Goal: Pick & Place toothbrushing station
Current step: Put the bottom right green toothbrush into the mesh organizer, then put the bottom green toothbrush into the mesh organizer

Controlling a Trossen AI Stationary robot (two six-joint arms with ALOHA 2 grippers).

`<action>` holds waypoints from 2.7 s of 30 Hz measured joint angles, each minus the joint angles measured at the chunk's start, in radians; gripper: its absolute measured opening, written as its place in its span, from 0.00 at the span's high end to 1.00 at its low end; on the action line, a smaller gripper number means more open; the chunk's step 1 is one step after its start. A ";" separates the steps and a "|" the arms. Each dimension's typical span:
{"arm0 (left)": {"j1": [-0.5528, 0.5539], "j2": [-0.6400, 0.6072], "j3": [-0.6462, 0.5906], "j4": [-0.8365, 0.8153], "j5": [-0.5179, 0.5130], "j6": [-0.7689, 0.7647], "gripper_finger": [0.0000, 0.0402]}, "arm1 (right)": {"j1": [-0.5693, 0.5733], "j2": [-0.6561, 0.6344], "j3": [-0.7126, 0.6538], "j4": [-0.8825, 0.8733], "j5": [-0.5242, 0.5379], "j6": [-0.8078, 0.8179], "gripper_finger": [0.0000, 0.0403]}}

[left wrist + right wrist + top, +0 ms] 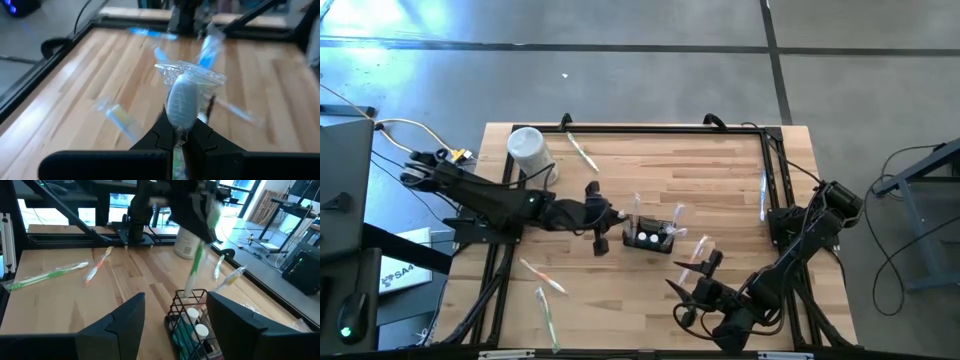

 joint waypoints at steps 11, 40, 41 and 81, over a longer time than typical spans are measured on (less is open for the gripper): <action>0.033 0.090 -0.001 0.012 0.073 -0.037 0.98 | 0.000 0.000 0.000 -0.004 -0.016 0.000 0.49; 0.078 0.196 -0.111 0.217 0.174 -0.115 0.94 | 0.000 0.000 0.000 -0.004 -0.051 0.001 0.49; 0.078 0.197 -0.113 0.216 0.196 -0.107 0.92 | 0.000 0.000 0.000 -0.004 -0.051 0.001 0.49; 0.060 -0.089 -0.114 -0.078 0.315 -0.047 0.46 | 0.000 0.000 0.000 -0.019 -0.075 0.001 0.49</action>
